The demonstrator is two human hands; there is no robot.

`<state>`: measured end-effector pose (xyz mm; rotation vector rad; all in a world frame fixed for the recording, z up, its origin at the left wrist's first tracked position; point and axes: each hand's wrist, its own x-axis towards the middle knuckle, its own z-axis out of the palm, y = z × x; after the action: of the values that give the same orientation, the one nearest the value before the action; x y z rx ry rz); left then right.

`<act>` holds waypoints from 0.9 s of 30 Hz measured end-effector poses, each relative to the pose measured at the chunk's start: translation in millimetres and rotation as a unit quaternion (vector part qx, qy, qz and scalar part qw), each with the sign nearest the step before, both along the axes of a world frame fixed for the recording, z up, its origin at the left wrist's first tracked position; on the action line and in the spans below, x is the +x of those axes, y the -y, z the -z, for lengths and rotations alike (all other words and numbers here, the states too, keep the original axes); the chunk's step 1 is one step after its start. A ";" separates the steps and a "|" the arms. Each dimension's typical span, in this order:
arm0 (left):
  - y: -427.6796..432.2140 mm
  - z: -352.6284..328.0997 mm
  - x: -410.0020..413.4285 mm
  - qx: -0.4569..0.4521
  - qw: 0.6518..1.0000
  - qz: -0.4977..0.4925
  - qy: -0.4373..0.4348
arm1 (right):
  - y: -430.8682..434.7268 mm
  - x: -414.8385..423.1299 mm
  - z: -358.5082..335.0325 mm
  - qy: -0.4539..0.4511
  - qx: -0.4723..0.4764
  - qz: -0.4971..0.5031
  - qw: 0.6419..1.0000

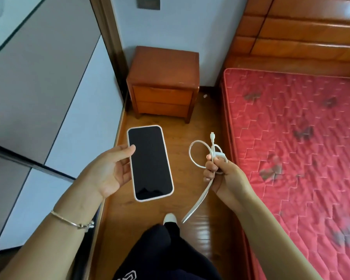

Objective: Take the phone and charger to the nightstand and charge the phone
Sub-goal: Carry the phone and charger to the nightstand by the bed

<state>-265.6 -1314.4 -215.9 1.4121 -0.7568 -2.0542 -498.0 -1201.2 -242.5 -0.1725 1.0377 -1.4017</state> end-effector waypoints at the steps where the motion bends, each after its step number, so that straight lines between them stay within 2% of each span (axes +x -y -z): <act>1: 8.9 -0.2 -6.1 0.002 1.000 -0.004 -0.003 | 9.4 -6.2 -1.6 -0.001 0.005 -0.004 1.000; 11: 109.4 1.5 -58.0 0.015 0.999 -0.014 -0.037 | 114.6 -57.0 8.2 -0.004 0.010 -0.022 1.000; 27: 357.6 11.4 -141.5 0.016 0.999 -0.017 -0.042 | 345.3 -143.4 9.7 -0.029 0.033 0.006 0.999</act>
<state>-407.1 -1672.0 -227.3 1.3378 -0.6639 -2.0944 -641.5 -1546.5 -252.2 -0.1584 1.1334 -1.3778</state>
